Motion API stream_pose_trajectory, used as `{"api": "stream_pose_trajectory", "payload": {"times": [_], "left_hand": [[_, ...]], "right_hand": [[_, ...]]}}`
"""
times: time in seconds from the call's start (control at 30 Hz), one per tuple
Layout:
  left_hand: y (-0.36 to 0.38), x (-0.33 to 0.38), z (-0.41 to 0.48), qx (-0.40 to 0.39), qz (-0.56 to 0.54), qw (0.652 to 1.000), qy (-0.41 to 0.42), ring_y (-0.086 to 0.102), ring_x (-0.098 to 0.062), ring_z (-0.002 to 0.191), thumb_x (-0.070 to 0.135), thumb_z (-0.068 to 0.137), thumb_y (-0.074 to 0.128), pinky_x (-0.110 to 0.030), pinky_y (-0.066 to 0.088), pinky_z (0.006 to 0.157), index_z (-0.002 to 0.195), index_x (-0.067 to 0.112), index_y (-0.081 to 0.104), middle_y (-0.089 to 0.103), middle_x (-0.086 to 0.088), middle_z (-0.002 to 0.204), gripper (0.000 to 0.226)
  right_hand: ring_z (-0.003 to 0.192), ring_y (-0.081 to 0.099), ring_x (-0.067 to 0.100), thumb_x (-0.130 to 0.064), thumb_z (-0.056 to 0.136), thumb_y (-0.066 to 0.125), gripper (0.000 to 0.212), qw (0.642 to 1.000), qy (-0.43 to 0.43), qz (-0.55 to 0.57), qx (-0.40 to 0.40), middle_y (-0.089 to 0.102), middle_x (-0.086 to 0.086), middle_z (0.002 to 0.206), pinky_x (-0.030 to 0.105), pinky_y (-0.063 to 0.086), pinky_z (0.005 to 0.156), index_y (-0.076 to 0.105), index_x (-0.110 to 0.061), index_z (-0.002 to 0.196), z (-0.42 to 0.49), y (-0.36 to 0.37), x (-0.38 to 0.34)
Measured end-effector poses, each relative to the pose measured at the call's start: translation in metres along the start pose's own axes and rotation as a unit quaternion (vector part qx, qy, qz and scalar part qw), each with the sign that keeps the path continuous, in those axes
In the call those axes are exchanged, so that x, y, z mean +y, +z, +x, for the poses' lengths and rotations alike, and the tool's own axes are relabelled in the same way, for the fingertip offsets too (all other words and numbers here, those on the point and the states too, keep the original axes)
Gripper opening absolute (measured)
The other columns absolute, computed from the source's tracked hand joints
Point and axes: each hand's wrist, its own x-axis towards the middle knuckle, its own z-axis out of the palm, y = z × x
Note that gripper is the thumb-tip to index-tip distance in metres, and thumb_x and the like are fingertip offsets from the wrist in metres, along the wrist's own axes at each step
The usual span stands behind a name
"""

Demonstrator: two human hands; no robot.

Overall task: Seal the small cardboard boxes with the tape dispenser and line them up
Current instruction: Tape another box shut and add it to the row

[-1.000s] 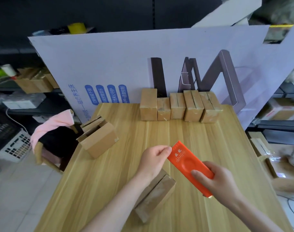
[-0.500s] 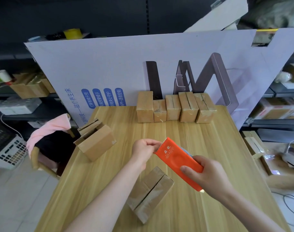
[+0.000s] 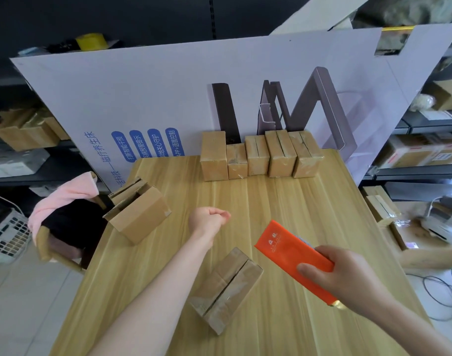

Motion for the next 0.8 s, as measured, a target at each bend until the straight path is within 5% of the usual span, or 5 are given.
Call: {"api": "stream_pose_trajectory", "payload": {"times": [0.3,0.67,0.8], "left_hand": [[0.019,-0.054,0.016,-0.038,0.096,0.994,-0.023,0.06,-0.021,0.107,0.018,0.081,0.077,-0.031,0.044,0.097,0.086,0.014,0.073,0.07,-0.004,0.109,0.008],[0.035,-0.096,0.027,-0.025,0.176,0.984,-0.002,0.063,-0.013,0.092,0.025,0.083,0.074,-0.021,0.042,0.08,0.092,0.014,0.077,0.073,0.0,0.1,0.015],[0.037,-0.107,0.029,-0.011,0.19,0.982,0.006,0.065,-0.017,0.1,0.031,0.088,0.068,-0.022,0.044,0.079,0.101,0.017,0.075,0.072,0.002,0.106,0.021]], "right_hand": [[0.061,0.062,0.003,-0.057,0.078,0.064,0.03,0.991,0.082,-0.092,-0.056,0.064,-0.009,0.066,0.024,0.047,0.054,0.063,-0.028,0.082,0.0,0.025,0.043],[0.064,0.061,0.008,-0.063,0.078,0.057,0.04,0.977,0.118,-0.158,-0.078,0.061,-0.011,0.07,0.022,0.039,0.047,0.063,-0.024,0.086,0.024,0.07,0.056],[0.062,0.058,0.011,-0.059,0.08,0.056,0.038,0.976,0.118,-0.163,-0.083,0.058,-0.011,0.068,0.021,0.034,0.045,0.062,-0.022,0.085,0.031,0.083,0.051]]}}
